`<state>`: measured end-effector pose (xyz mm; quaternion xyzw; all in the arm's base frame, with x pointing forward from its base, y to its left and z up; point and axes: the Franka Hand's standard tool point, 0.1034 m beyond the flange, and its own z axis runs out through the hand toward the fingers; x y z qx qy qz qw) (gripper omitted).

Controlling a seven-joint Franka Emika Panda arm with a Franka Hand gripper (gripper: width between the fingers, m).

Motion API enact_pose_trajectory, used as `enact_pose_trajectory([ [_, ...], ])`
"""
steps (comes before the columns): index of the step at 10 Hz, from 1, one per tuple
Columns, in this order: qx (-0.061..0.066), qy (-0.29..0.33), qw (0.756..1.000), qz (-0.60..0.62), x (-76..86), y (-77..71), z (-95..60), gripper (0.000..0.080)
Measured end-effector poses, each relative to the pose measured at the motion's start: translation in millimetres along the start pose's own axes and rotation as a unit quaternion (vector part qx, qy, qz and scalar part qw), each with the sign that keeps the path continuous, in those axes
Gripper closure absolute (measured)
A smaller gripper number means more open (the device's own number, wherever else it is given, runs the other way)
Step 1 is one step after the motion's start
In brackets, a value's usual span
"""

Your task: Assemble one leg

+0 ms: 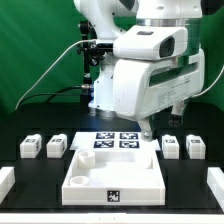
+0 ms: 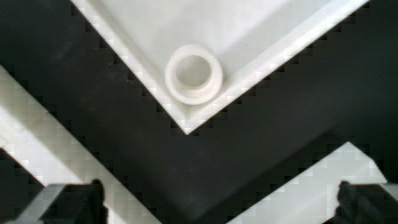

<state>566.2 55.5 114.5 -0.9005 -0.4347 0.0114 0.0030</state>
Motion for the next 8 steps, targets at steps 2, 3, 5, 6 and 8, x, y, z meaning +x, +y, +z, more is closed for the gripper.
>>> enact_pose_trajectory([
  [2,0.0,0.0,1.0,0.0,0.0,0.0,0.1,0.015],
  [3,0.0,0.0,1.0,0.0,0.0,-0.1,0.1,0.015],
  [5,0.0,0.0,1.0,0.0,0.0,-0.1,0.1,0.015],
  [6,0.0,0.0,1.0,0.0,0.0,-0.1,0.2,0.015],
  [8,0.001,-0.001,1.0,-0.028,-1.6,-1.5,2.1,0.015],
])
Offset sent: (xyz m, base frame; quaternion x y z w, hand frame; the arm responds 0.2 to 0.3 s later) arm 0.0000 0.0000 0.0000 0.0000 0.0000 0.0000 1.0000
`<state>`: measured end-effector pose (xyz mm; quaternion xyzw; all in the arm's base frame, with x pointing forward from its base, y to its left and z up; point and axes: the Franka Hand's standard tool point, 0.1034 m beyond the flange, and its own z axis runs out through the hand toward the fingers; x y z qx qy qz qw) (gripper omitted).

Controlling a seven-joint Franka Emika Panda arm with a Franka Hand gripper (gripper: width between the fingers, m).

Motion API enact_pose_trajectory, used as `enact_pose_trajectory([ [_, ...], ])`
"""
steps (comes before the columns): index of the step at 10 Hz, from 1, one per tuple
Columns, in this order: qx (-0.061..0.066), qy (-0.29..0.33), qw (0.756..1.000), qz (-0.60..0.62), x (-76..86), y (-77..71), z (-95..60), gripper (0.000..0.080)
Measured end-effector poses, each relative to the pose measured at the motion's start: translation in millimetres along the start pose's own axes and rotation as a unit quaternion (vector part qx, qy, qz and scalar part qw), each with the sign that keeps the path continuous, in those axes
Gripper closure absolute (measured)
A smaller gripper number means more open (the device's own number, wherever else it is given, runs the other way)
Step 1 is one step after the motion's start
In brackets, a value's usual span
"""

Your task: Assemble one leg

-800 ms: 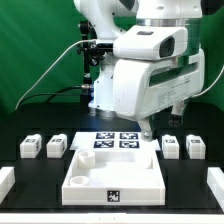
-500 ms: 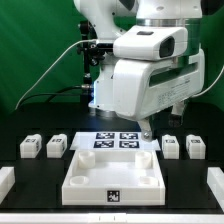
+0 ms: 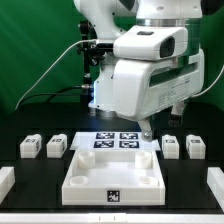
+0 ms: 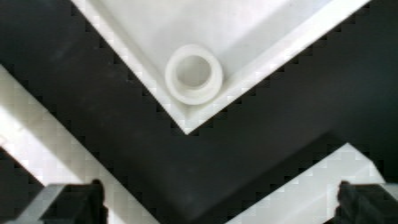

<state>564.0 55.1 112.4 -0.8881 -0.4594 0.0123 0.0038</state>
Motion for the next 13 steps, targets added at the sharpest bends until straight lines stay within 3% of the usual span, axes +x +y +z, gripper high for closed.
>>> enact_pose_trajectory([
  [1,-0.006,0.006,1.0,-0.02,-11.9,-11.3,9.1,0.015],
  [2,-0.004,0.001,0.992,-0.125,-42.9,-25.9,23.6,0.015],
  [3,-0.017,0.011,0.967,-0.253,-70.2,-28.2,34.1,0.015],
  [4,-0.012,0.007,0.961,-0.277,-72.2,-28.3,33.9,0.015],
  [6,-0.015,-0.001,0.923,-0.384,-73.5,-25.7,34.6,0.015],
  [7,-0.013,-0.001,0.929,-0.37,-74.7,-26.6,35.9,0.015],
  [8,-0.008,-0.002,0.93,-0.368,-88.4,-38.5,49.5,0.015],
  [10,0.008,0.0,0.935,-0.354,-134.6,-75.9,86.6,0.015],
  [12,0.031,-0.002,0.942,-0.334,-152.0,-90.9,108.4,0.015],
  [13,0.03,-0.001,0.943,-0.332,-153.7,-90.8,110.2,0.015],
])
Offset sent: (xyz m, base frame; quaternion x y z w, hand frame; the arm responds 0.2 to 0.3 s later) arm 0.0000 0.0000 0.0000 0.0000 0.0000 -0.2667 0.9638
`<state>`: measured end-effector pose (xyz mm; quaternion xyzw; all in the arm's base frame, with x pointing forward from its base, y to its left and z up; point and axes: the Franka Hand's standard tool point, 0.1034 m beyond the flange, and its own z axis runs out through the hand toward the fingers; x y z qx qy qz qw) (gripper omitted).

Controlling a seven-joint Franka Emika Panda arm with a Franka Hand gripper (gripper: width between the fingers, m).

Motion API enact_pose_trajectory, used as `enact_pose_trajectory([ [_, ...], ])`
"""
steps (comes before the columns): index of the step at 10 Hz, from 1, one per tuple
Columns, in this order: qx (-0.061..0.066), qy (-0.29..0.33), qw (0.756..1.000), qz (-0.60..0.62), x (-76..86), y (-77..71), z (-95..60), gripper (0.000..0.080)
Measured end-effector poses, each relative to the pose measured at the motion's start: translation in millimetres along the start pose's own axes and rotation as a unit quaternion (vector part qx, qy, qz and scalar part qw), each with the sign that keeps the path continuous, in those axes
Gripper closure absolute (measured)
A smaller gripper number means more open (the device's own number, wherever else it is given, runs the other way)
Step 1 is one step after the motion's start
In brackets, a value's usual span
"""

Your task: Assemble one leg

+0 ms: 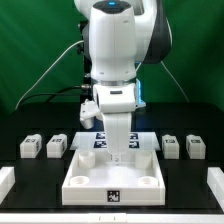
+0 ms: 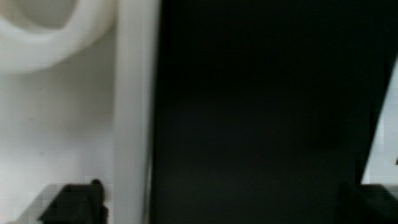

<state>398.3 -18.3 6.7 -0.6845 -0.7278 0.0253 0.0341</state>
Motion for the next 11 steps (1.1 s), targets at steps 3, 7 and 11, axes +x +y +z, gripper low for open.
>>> enact_pose_trajectory([
  [3,0.0,0.0,1.0,0.001,-0.5,0.2,0.0,0.0262],
  [7,-0.007,0.0,1.0,0.001,-0.9,3.2,-1.7,0.0737],
  [11,-0.007,0.0,1.0,0.001,-1.0,3.4,-1.8,0.0737],
])
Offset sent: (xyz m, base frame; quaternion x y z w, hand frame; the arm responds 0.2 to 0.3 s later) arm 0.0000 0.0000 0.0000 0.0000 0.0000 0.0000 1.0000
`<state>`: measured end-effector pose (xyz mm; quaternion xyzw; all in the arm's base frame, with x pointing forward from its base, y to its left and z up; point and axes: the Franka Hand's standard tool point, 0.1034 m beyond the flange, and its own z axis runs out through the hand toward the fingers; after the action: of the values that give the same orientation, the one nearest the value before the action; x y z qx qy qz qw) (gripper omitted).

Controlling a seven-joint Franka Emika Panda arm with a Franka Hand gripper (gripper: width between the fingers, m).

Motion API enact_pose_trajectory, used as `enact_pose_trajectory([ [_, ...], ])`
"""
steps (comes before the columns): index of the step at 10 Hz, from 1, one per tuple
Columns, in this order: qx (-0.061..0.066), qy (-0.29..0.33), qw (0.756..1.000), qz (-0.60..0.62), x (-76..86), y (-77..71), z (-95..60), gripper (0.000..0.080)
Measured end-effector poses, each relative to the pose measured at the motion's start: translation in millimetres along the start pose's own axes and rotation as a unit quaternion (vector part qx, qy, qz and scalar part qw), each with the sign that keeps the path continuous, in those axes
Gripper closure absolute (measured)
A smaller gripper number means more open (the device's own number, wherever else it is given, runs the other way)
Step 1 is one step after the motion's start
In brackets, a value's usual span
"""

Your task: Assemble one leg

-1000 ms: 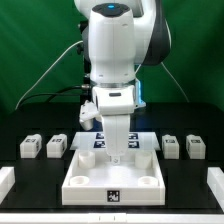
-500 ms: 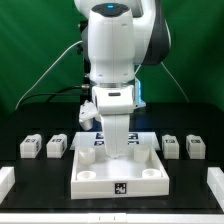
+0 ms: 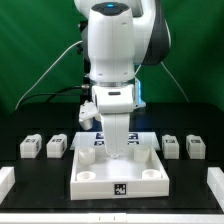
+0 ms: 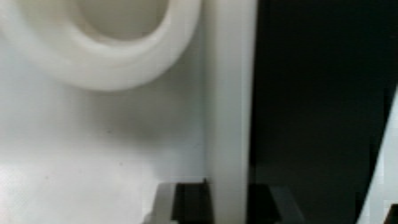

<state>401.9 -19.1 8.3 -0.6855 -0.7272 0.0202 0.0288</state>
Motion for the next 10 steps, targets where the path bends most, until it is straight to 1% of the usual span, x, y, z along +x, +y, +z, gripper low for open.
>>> enact_pose_trajectory([
  [3,0.0,0.0,1.0,0.0,0.0,0.4,-0.2,0.0736],
  [4,-0.006,0.0,1.0,0.006,2.8,10.7,-1.8,0.0736],
  [6,-0.024,0.011,0.999,0.026,37.7,59.8,-7.6,0.0737],
  [7,-0.025,0.013,0.999,0.034,47.5,75.0,-11.0,0.0739],
  [8,-0.029,0.018,0.998,0.045,66.0,98.5,-13.0,0.0739],
  [9,-0.017,0.019,0.999,0.035,82.9,99.4,-7.6,0.0739],
  [10,-0.013,0.016,0.999,0.039,83.5,99.8,-6.4,0.0739],
])
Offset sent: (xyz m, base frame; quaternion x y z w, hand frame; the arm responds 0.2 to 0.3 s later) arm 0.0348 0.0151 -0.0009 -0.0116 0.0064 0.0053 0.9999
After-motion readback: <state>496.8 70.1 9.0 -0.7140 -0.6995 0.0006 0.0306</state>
